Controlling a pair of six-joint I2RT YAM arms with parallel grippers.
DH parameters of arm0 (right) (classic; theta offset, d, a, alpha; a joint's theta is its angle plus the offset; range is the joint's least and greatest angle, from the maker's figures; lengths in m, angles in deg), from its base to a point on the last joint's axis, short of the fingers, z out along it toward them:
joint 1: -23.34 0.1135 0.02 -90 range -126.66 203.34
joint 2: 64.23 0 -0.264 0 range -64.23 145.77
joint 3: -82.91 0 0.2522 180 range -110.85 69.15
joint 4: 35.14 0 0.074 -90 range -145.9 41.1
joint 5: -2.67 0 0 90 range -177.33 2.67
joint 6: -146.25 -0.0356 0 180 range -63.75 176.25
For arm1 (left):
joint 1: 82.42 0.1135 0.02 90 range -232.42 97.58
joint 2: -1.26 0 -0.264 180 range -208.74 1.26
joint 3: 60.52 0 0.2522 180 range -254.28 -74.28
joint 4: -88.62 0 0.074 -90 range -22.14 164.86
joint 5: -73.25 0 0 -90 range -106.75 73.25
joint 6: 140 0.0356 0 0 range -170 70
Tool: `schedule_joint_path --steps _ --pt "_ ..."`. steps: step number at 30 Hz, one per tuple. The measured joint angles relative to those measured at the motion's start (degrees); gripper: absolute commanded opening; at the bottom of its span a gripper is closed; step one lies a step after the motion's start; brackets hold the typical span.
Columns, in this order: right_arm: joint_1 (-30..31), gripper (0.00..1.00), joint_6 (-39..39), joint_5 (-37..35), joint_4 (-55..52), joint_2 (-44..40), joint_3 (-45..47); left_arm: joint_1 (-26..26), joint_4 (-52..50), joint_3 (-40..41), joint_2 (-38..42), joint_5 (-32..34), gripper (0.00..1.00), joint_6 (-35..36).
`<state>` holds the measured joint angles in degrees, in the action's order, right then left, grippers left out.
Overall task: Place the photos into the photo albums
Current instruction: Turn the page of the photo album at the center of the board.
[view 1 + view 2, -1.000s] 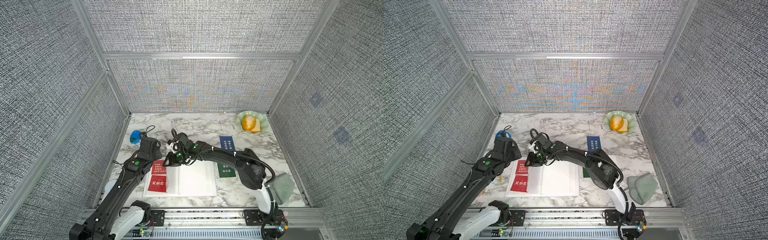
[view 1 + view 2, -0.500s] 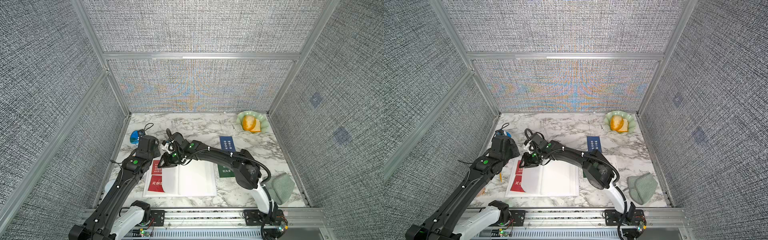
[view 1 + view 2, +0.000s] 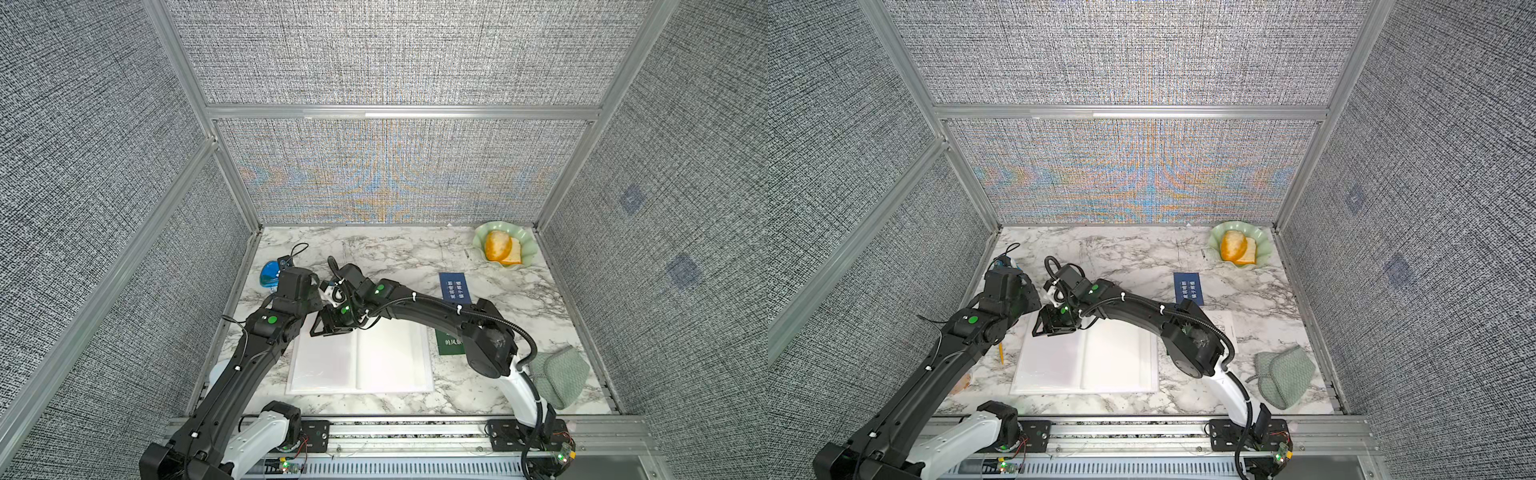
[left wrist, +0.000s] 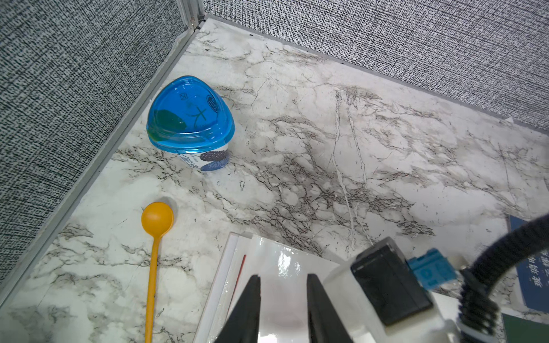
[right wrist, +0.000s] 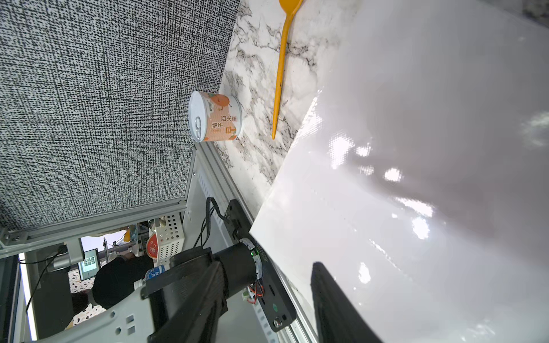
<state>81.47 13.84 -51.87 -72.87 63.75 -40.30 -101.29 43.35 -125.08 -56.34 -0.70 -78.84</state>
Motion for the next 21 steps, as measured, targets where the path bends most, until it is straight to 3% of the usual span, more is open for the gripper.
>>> schedule_joint_path --steps 13,21 --pt "-7.7 0.51 0.3 -5.4 1.0 -14.4 22.8 -0.6 8.8 3.4 -6.5 -15.2 0.29 -0.3" --pt "-17.3 0.51 2.3 -12.0 -0.1 -27.2 38.5 -8.3 12.9 1.5 -14.9 -19.0 0.30 -2.9"
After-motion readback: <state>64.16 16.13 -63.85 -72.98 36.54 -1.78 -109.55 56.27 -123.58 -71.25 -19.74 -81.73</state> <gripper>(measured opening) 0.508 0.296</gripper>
